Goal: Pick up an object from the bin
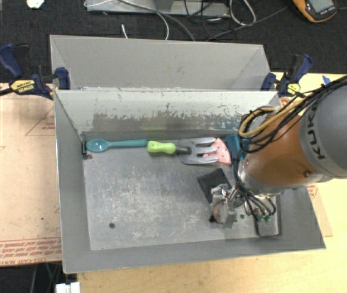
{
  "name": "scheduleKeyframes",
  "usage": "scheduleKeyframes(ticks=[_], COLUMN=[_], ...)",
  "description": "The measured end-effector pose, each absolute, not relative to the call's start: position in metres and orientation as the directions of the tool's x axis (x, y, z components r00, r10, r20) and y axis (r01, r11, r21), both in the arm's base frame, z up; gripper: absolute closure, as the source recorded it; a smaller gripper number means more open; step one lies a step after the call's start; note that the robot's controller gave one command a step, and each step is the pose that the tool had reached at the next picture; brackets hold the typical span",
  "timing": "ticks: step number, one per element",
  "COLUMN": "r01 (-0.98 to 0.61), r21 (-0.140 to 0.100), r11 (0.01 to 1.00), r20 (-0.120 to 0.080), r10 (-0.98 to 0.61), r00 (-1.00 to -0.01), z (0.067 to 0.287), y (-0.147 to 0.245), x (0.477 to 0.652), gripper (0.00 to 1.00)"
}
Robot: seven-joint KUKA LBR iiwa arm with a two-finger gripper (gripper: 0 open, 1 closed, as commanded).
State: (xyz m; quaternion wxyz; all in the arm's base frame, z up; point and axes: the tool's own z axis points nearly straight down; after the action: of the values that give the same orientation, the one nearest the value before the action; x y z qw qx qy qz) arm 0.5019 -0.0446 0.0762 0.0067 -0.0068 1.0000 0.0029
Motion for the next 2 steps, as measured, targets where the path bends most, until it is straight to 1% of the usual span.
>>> scheduleKeyframes(ticks=[1,2], r01=[-0.014,0.025], r21=[0.006,0.007], r11=[1.0,1.0], r20=[-0.014,-0.012], r10=[-0.013,0.025], r00=[-1.0,-1.0], z=[0.076,0.145], y=[-0.045,-0.075], x=[0.502,0.514], gripper=[1.0,1.0])
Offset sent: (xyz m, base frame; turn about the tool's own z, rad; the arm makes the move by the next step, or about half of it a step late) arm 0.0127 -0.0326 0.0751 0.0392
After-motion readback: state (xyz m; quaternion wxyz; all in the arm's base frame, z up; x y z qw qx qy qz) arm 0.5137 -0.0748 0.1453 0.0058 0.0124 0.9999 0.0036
